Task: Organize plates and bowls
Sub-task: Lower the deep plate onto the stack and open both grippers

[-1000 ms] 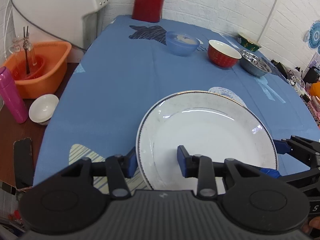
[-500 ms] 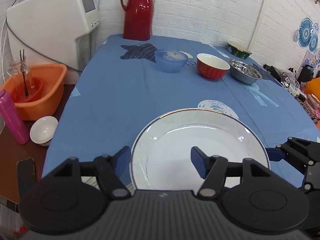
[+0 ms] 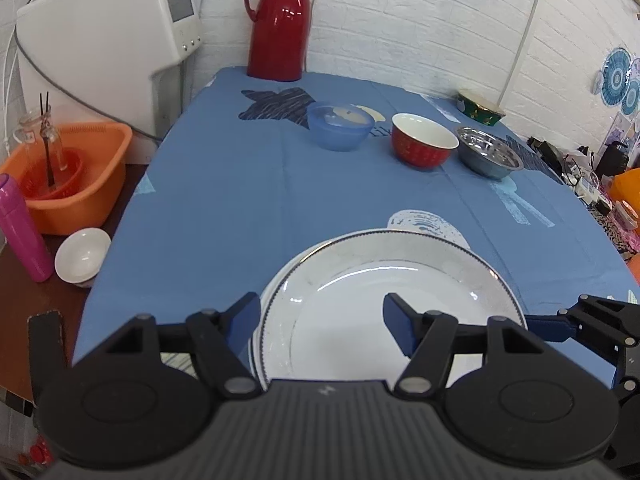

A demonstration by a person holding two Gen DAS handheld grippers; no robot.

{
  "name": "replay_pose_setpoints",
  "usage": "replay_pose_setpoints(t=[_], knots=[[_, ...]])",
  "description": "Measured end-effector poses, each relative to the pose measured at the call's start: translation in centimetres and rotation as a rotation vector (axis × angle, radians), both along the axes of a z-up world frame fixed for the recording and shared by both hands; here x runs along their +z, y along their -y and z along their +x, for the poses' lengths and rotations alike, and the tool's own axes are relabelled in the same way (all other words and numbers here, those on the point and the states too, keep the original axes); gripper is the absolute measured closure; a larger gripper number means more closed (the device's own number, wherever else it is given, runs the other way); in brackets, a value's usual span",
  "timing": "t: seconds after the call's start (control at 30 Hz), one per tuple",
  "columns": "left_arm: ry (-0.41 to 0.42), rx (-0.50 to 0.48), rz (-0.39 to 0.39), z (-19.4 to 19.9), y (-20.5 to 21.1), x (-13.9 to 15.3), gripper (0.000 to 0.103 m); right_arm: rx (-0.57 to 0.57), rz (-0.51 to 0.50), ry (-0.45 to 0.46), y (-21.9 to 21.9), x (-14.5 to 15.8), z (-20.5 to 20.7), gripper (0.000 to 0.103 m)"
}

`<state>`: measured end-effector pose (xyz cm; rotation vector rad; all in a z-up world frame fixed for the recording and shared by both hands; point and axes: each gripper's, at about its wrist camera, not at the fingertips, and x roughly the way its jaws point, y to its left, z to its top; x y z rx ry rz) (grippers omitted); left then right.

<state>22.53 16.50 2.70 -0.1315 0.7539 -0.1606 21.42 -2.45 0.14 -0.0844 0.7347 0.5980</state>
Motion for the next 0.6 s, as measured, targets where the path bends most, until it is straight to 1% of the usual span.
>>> replay_pose_setpoints(t=[0.13,0.2,0.27,0.43,0.5,0.6], knots=[[0.008,-0.012,-0.013,-0.1,0.5,0.6,0.036,-0.074,0.160,-0.072,3.7,0.1,0.2,0.035],[0.007,-0.021,-0.019,0.2,1.0,0.8,0.036,-0.121,0.225,-0.075,5.7,0.5,0.3,0.035],[0.000,-0.036,-0.030,0.6,1.7,1.0,0.036,-0.159,0.262,-0.069,7.3,1.0,0.5,0.035],[-0.029,-0.092,-0.055,2.4,4.8,1.3,0.036,-0.246,0.261,-0.043,10.8,1.2,1.5,0.035],[-0.047,-0.112,-0.070,3.6,6.4,1.4,0.035,-0.290,0.264,-0.050,12.6,1.1,2.7,0.035],[-0.090,-0.150,-0.118,5.8,8.8,1.5,0.035,-0.345,0.261,-0.072,15.2,1.0,4.4,0.035]])
